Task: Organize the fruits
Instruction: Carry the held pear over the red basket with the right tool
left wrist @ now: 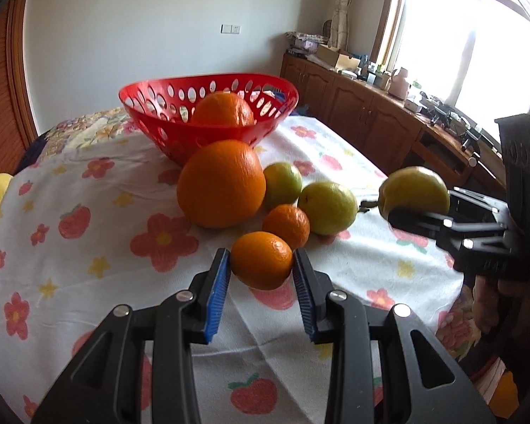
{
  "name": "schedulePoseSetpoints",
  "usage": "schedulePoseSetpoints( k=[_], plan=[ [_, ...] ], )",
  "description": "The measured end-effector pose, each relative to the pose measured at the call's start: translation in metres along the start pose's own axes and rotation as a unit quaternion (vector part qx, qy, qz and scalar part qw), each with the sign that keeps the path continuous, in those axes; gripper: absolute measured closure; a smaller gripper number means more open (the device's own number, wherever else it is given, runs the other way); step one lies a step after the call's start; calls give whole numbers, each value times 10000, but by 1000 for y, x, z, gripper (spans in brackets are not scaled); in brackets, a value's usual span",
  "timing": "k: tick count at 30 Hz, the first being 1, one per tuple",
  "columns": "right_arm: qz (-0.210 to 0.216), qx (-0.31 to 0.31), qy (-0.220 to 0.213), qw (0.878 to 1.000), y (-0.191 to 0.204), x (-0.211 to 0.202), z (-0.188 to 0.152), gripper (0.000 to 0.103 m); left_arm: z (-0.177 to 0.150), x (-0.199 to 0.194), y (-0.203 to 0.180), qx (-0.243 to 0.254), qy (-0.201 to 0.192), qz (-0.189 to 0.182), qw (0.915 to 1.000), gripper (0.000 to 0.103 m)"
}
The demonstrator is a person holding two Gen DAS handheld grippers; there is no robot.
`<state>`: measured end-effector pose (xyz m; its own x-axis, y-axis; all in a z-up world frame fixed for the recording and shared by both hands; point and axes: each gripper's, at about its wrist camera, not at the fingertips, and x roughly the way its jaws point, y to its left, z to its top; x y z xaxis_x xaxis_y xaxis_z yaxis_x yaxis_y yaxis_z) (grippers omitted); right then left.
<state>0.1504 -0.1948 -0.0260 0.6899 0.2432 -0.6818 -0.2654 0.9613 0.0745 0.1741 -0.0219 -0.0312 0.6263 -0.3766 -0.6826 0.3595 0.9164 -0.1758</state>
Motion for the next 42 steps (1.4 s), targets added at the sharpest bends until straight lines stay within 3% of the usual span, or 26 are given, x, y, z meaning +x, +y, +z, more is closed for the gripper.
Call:
schedulePoseSetpoints(
  k=[16, 31, 42],
  plan=[
    [27, -374, -392, 9985, 3, -12, 60, 36, 31, -15, 13, 15, -364, 92, 9993, 69],
    [297, -612, -563, 9961, 15, 21, 105, 36, 88, -11, 41, 39, -713, 339, 9969, 69],
    [209, -765, -537, 9954, 4, 68, 148, 36, 130, 29, 67, 163, -658, 548, 9962, 69]
  ],
)
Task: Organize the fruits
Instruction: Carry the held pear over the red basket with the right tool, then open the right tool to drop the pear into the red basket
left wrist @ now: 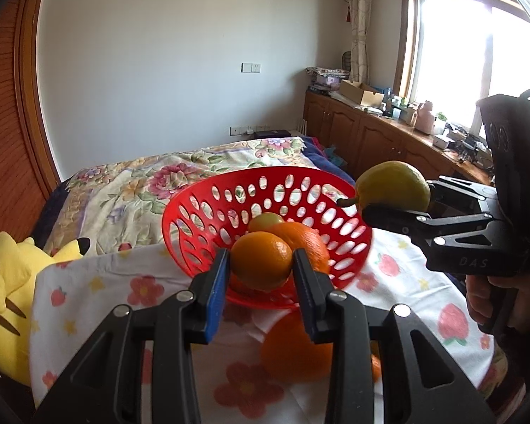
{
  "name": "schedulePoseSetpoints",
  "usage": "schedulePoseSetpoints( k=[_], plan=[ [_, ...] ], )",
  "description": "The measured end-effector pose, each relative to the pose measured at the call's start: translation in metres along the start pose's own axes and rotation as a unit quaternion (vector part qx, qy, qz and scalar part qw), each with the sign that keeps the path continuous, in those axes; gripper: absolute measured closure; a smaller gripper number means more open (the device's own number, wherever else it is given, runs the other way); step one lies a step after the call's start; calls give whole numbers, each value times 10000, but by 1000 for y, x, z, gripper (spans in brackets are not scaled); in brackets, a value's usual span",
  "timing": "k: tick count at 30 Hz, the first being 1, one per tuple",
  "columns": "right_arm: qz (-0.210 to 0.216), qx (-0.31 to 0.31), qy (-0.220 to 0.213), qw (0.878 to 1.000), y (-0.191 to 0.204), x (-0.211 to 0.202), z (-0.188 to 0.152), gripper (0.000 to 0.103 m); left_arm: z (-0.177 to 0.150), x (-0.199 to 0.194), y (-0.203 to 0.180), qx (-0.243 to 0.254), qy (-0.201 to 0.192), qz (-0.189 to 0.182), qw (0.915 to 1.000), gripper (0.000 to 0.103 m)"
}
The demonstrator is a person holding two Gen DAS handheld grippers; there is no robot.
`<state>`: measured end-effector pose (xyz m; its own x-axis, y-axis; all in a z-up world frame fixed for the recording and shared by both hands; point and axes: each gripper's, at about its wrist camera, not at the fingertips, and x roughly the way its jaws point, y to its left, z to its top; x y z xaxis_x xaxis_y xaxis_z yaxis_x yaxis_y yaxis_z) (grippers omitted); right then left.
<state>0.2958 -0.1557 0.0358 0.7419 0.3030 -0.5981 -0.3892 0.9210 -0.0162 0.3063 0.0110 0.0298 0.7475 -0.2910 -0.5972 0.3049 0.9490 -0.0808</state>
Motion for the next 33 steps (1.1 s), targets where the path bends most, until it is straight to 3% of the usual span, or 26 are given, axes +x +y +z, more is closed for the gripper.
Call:
schedulePoseSetpoints(
  k=[14, 33],
  plan=[
    [-181, -113, 370, 9991, -18, 69, 15, 36, 24, 43, 17, 24, 210, 149, 9997, 69],
    [-188, -206, 586, 9979, -19, 95, 10, 35, 33, 73, 15, 182, 518, 256, 9982, 69]
  ],
)
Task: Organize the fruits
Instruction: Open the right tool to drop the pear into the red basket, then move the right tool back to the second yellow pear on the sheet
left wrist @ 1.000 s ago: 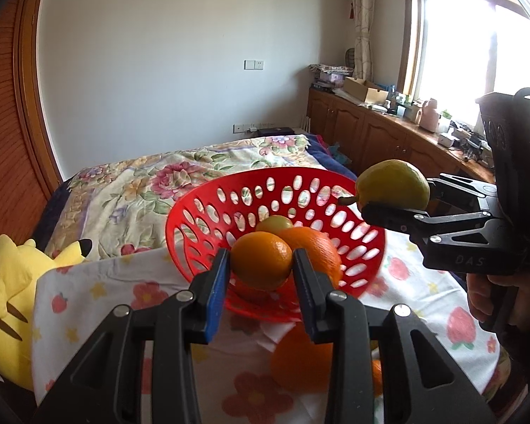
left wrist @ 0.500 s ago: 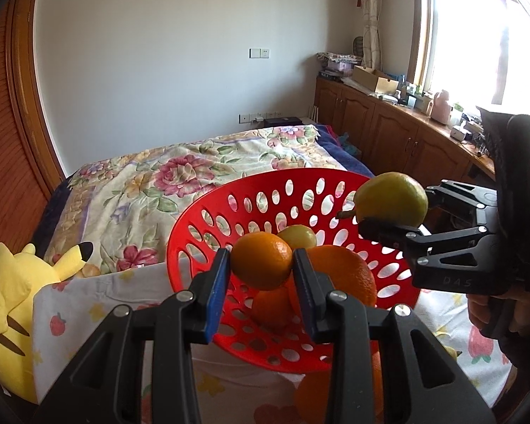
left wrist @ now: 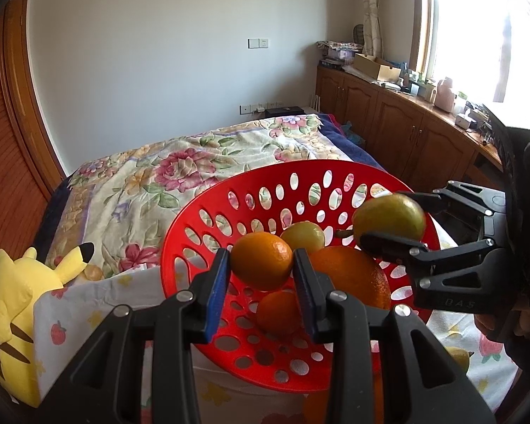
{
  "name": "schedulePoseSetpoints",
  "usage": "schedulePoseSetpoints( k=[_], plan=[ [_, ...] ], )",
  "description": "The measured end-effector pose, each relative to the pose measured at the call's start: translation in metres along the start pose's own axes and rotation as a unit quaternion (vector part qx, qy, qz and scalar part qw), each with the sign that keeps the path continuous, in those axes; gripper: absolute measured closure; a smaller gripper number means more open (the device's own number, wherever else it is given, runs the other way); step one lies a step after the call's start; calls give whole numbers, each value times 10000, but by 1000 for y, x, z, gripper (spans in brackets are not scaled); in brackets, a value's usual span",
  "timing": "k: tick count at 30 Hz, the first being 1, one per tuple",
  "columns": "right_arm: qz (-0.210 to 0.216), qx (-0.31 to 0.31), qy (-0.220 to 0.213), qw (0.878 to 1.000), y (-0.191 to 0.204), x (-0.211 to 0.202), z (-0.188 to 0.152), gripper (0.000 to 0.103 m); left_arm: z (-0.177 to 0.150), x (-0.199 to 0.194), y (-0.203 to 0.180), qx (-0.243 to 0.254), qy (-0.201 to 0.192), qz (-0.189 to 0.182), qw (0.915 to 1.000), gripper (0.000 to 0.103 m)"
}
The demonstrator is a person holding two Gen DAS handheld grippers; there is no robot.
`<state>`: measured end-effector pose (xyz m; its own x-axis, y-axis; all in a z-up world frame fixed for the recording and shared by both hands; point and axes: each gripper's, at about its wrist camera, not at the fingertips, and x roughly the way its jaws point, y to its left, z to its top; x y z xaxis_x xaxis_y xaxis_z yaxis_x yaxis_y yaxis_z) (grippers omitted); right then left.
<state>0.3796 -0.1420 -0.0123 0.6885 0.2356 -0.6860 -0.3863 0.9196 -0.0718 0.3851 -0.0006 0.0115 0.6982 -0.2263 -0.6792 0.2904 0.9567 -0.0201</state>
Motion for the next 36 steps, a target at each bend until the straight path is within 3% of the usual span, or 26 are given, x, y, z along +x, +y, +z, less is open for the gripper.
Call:
schedulePoseSetpoints(
  k=[9, 24, 28, 36],
  plan=[
    [11, 51, -220, 9997, -1, -13, 5, 37, 9, 12, -1, 57, 180, -9, 9998, 69],
    [97, 294, -345, 9989, -2, -39, -19, 37, 22, 18, -9, 161, 224, 76, 9996, 67],
    [108, 368, -344, 9987, -2, -43, -25, 37, 22, 11, -8, 111, 151, 78, 9998, 60],
    [69, 454, -411, 9981, 3, -65, -39, 37, 2, -26, -9, -11, -80, -13, 10000, 56]
  ],
)
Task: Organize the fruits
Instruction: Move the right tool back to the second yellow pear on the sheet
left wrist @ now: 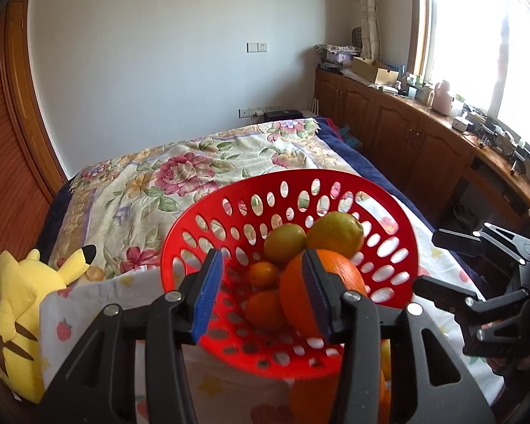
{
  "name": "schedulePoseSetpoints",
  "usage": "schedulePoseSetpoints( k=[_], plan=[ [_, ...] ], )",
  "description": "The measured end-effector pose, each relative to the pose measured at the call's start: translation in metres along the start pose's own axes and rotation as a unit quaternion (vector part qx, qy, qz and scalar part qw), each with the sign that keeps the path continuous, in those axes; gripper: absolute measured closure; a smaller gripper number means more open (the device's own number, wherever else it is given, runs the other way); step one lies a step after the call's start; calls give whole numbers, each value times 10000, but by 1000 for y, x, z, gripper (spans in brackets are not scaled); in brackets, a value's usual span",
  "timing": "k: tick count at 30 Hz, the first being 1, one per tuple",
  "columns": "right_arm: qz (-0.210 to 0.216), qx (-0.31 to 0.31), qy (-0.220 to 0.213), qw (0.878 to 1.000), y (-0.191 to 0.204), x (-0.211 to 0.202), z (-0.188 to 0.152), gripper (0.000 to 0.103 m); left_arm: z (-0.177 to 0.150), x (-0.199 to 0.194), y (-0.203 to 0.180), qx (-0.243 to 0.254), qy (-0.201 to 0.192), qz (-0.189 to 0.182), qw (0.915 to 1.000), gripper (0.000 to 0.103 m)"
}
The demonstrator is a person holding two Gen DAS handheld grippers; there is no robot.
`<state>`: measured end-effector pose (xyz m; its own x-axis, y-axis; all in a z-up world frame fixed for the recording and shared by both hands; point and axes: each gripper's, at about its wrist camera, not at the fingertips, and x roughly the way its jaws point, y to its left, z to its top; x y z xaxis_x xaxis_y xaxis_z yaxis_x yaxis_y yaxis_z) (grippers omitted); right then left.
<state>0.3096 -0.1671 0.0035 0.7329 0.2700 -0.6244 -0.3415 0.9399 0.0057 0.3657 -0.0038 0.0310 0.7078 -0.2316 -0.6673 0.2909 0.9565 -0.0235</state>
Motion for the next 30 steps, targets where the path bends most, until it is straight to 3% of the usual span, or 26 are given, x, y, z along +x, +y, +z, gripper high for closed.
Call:
schedulePoseSetpoints(
  k=[12, 30],
  plan=[
    [-42, 122, -87, 9999, 14, -41, -31, 37, -43, -54, -4, -106, -237, -199, 9995, 47],
    [-93, 257, 403, 9988, 23, -44, -89, 37, -112, -62, -20, -157, -121, -252, 9995, 41]
  ],
)
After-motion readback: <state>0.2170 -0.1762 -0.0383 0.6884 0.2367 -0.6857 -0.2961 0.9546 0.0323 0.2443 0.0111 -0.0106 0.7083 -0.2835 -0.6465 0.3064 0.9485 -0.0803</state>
